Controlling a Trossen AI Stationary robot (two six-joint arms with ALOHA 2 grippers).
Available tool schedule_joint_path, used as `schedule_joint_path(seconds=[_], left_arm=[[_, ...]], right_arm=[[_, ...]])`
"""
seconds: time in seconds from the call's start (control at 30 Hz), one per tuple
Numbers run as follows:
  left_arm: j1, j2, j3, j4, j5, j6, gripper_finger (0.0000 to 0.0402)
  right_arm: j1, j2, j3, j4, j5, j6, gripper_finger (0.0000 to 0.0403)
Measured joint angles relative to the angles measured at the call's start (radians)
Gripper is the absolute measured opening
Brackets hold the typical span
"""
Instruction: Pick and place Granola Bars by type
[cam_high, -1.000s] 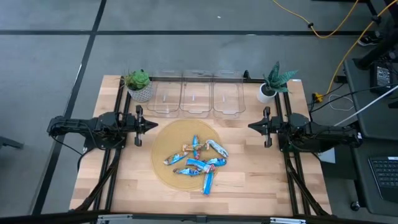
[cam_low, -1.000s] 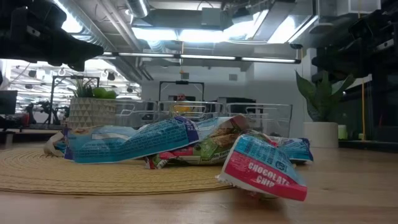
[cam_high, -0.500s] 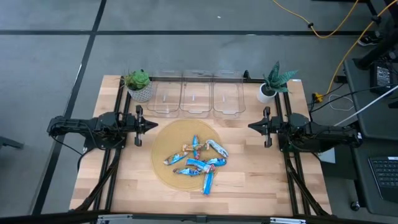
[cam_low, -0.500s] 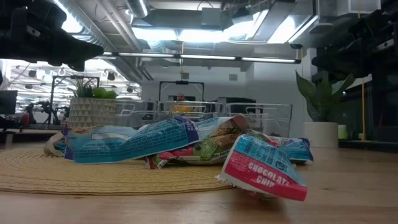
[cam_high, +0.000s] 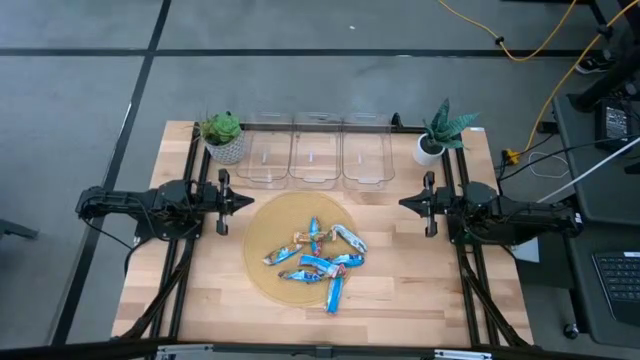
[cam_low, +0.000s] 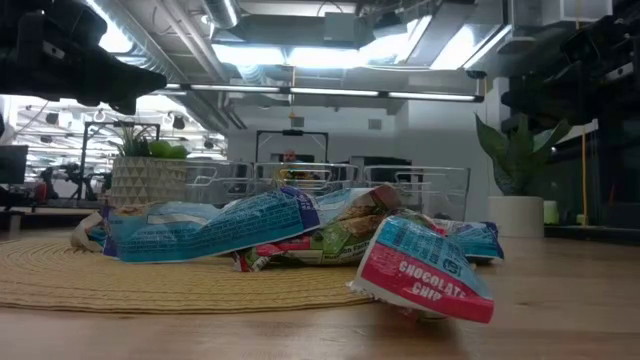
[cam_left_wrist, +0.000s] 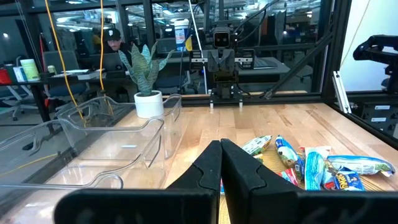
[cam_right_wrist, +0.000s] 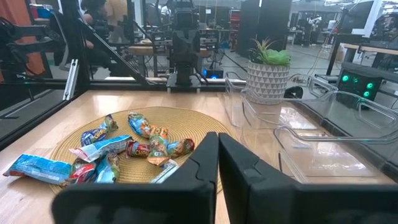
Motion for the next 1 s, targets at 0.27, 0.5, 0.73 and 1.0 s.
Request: schedule_joint_path(seconds=[0.27, 0.5, 0.73, 1.0], left_arm=[[0.000, 0.000, 0.000, 0.000, 0.000, 0.000, 0.0002], [0.000, 0.000, 0.000, 0.000, 0.000, 0.000, 0.0002], [0.000, 0.000, 0.000, 0.000, 0.000, 0.000, 0.0002], [0.000, 0.000, 0.000, 0.000, 0.000, 0.000, 0.0002]], right_arm=[[0.000, 0.000, 0.000, 0.000, 0.000, 0.001, 0.0016], [0.000, 0.000, 0.000, 0.000, 0.000, 0.000, 0.0016], [0.000, 0.000, 0.000, 0.000, 0.000, 0.000, 0.0016], [0.000, 0.000, 0.000, 0.000, 0.002, -0.127, 0.0016]])
